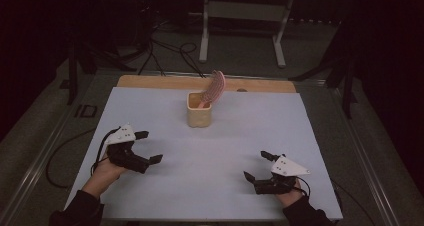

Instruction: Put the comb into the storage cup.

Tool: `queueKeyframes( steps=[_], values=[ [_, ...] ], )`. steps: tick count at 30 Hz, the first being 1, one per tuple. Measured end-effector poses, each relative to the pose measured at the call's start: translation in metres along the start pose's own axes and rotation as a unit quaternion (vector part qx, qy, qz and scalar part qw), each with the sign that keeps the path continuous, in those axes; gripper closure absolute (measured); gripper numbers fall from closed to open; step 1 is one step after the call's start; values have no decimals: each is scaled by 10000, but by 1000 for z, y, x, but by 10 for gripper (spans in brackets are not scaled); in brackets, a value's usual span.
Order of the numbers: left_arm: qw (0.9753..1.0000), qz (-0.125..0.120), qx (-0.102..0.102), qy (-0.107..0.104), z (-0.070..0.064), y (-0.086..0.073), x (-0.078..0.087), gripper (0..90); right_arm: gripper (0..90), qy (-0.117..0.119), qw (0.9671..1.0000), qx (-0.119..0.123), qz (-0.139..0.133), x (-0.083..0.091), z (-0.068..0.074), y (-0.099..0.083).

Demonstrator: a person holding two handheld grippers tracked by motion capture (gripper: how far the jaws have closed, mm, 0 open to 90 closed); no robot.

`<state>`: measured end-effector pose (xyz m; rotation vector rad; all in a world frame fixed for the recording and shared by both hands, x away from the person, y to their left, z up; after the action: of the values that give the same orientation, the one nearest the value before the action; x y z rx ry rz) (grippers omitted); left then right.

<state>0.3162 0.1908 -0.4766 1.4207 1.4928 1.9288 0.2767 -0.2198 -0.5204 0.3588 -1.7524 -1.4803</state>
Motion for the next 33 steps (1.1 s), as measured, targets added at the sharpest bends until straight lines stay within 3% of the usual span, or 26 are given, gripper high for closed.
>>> queueKeyframes(
  steps=[6, 12, 16, 21, 33],
  values=[
    [9999, 95, 41, 52, -8, -17, 6, 0, 87, 11, 10000, 18, 7, 0, 1, 0],
    [9998, 16, 163, 56, -13, -33, 12, 0, 87, 10, 10000, 25, 17, -1, 1, 0],
    [9997, 28, 180, 177, -17, -44, 18, 0, 87, 9, 10000, 39, 25, -1, 1, 0],
    [9993, -117, 303, 186, -23, -58, 25, 0, 87, 27, 10000, 62, 38, -2, 1, 0],
    [9987, 95, 305, 394, -39, -80, 34, 0, 87, 2, 10000, 85, 44, -2, 1, 0]
  ],
)
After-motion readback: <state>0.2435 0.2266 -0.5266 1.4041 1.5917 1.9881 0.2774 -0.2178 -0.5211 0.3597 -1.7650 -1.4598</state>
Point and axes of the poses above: each handheld gripper's, and its own axes: x roughly backward along the jaws, y roughly out of its top, z roughly to its left, the point moved 4 cm from there along -x, roughly forward along the jaws, and after that the axes turned 4 degrees about -x, right-handed, at the moved point
